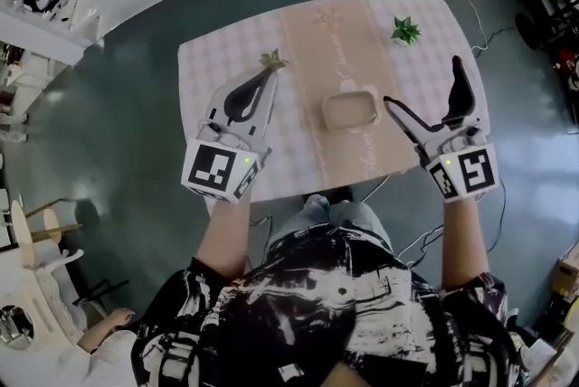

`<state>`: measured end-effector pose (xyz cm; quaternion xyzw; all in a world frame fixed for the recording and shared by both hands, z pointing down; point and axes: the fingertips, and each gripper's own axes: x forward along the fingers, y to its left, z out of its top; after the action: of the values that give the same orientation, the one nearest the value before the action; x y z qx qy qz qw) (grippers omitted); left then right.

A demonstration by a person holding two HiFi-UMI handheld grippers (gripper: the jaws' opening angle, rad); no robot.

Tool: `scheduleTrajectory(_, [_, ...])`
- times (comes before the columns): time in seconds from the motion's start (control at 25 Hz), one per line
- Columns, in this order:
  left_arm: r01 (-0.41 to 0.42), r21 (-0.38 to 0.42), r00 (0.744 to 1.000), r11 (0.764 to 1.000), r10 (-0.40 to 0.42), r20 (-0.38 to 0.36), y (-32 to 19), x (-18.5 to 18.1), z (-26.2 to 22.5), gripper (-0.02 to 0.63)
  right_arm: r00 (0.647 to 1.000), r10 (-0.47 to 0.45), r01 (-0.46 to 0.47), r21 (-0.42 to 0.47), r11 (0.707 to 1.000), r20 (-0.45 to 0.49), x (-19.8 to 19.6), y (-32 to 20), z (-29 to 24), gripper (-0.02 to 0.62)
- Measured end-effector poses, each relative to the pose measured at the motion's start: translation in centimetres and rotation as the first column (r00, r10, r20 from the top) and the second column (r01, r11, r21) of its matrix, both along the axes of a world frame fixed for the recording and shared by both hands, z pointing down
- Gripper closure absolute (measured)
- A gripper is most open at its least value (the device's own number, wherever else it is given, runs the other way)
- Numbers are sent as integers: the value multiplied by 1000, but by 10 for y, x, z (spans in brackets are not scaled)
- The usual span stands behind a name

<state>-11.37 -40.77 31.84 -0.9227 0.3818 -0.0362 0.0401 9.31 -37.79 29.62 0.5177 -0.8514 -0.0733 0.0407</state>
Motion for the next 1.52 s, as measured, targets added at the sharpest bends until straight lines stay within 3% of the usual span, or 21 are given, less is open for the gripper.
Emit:
scheduleTrajectory(0.32, [5, -60, 1000, 998, -4, 6, -25, 9, 21, 606, 1000, 14, -17, -122, 992, -24, 20, -41, 60, 23])
scheduleTrajectory(0.56, [23, -108, 1000, 994, -20, 22, -35, 18, 50, 606, 999, 8, -17, -270, 963, -34, 37, -64, 142, 23])
scheduleTrajectory(0.72, [24, -134, 999, 991, -20, 34, -38, 28, 63, 606, 999, 3, -20, -395, 919, -45, 48, -69, 208, 23])
scheduleTrajectory(0.96, [30, -160, 999, 987, -22, 50, -42, 38, 75, 606, 998, -28, -3, -566, 824, -47, 51, -66, 299, 26])
scheduleTrajectory(1.16, [26, -182, 998, 983, -15, 63, -40, 48, 87, 606, 998, -35, -3, -664, 748, -44, 56, -60, 354, 49])
scheduleTrajectory(1.32, [31, -196, 997, 980, -17, 73, -41, 52, 96, 606, 999, -30, -5, -708, 706, -37, 60, -58, 382, 74])
scheduleTrajectory(1.52, [41, -208, 997, 977, -26, 75, -42, 56, 99, 606, 999, -21, -6, -742, 670, -27, 62, -58, 395, 209])
